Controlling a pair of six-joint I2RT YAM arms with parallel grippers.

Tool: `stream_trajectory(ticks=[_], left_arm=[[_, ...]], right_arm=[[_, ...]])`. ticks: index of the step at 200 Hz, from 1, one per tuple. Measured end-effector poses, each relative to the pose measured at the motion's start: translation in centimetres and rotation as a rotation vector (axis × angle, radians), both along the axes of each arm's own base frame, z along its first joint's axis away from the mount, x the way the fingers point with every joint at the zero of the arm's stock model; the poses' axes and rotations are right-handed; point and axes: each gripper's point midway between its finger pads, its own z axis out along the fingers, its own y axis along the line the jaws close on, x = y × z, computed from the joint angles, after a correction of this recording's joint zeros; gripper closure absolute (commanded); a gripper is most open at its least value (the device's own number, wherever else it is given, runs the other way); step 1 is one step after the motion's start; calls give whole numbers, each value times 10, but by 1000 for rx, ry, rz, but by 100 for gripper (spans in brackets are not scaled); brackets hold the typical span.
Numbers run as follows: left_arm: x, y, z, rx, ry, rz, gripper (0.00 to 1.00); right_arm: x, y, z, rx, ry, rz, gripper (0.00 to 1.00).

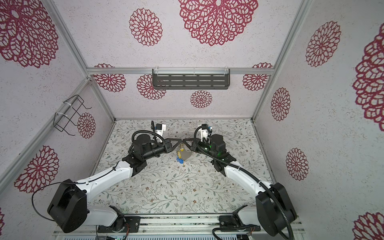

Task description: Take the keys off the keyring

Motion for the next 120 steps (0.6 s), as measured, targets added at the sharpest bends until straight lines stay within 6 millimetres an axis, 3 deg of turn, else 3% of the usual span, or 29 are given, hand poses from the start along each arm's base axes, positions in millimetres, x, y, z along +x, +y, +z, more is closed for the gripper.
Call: stream_trajectory(ticks=[4,31,66,90,120], left_arm=[[-1,0,-2,7,2,-2,100],[-11,0,-16,104,-7,-24,100],[-19,6,-26,276,-38,-67,100],[-24,6,-16,303,-64,-136,100],[-34,8,2,280,-81,-240,100]], right_arm=[[-1,0,-3,-16,2,0,99],[-6,-11,-12,-161,-10,-22,64],[-11,-31,-7,-317,-126,-18,28],[-20,-38,-21,-400,-203,41,17],[-33,-34,-41,-443,-250,141,11]])
